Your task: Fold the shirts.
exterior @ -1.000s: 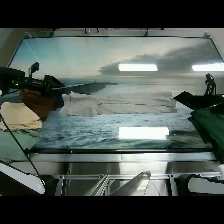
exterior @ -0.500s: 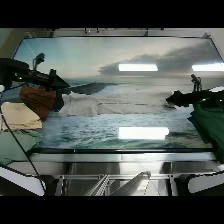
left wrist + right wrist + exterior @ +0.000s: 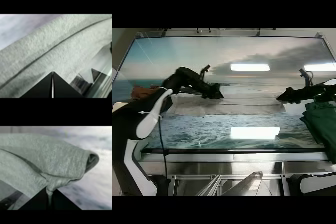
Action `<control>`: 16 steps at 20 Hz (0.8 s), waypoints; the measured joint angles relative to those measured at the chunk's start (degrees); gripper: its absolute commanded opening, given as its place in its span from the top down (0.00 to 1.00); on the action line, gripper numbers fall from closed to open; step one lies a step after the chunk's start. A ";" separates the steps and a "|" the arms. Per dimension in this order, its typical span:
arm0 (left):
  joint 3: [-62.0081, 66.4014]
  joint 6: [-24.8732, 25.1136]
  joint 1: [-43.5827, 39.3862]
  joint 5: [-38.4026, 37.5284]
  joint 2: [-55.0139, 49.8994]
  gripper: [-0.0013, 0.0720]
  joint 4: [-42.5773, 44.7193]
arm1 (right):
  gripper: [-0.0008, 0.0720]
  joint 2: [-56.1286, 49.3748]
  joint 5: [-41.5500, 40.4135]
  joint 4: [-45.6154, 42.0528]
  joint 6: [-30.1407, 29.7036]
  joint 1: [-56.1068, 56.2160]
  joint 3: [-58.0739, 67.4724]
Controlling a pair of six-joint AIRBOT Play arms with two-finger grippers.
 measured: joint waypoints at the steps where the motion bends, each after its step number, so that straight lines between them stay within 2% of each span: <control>1: 2.16 -1.81 -2.27 -0.55 -1.81 0.97 0.94 | 0.97 1.22 1.55 0.13 0.00 -1.33 0.22; 6: 15.04 -10.88 -10.99 2.56 -10.05 0.96 6.54 | 0.97 6.25 7.52 1.70 -0.22 -7.76 0.85; 9: 20.94 -14.25 -14.80 3.56 -13.11 0.96 8.04 | 0.97 8.02 11.41 2.54 -0.61 -10.71 1.77; 12: 23.19 -15.23 -17.00 4.13 -13.77 0.96 5.90 | 0.97 9.42 15.06 4.94 -0.63 -12.09 2.71; 16: 24.11 -11.61 -14.47 6.82 -8.13 0.96 1.46 | 0.97 11.21 17.79 10.40 -0.35 -8.70 3.17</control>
